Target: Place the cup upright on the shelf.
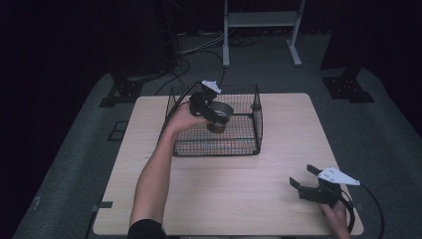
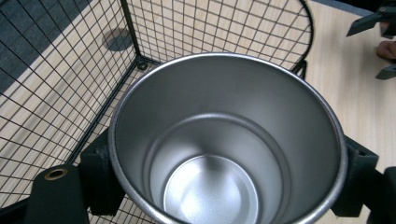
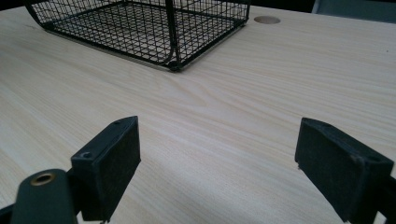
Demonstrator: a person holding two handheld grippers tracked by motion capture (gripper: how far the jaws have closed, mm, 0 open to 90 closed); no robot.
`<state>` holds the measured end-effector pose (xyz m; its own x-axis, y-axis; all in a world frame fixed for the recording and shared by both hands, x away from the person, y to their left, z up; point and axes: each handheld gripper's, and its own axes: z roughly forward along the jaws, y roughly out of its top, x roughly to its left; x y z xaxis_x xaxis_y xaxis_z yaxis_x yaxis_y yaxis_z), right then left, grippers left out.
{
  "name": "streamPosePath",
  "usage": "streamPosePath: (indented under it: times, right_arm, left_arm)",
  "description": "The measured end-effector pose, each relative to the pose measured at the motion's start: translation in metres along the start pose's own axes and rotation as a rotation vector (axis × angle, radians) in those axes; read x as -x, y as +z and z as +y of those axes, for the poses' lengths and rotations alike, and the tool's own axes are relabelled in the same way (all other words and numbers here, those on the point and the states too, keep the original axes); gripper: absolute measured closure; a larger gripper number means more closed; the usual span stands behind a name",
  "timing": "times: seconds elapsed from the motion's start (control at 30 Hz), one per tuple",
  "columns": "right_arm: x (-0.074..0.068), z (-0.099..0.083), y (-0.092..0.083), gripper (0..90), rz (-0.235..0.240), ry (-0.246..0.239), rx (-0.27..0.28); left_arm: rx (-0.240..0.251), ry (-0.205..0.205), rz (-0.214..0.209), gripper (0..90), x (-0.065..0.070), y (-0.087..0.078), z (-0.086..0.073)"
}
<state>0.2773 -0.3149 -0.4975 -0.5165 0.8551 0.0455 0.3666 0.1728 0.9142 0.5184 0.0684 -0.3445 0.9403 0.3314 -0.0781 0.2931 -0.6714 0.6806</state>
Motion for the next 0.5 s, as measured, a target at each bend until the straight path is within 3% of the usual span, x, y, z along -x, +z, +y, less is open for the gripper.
streamPosePath:
  times: [0.5]
  right_arm:
    - [0.0,0.0,0.0,13.5,0.001,0.0,0.004]
  left_arm:
    - [-0.053,-0.051,0.008,17.6,-0.015,0.024,-0.01]
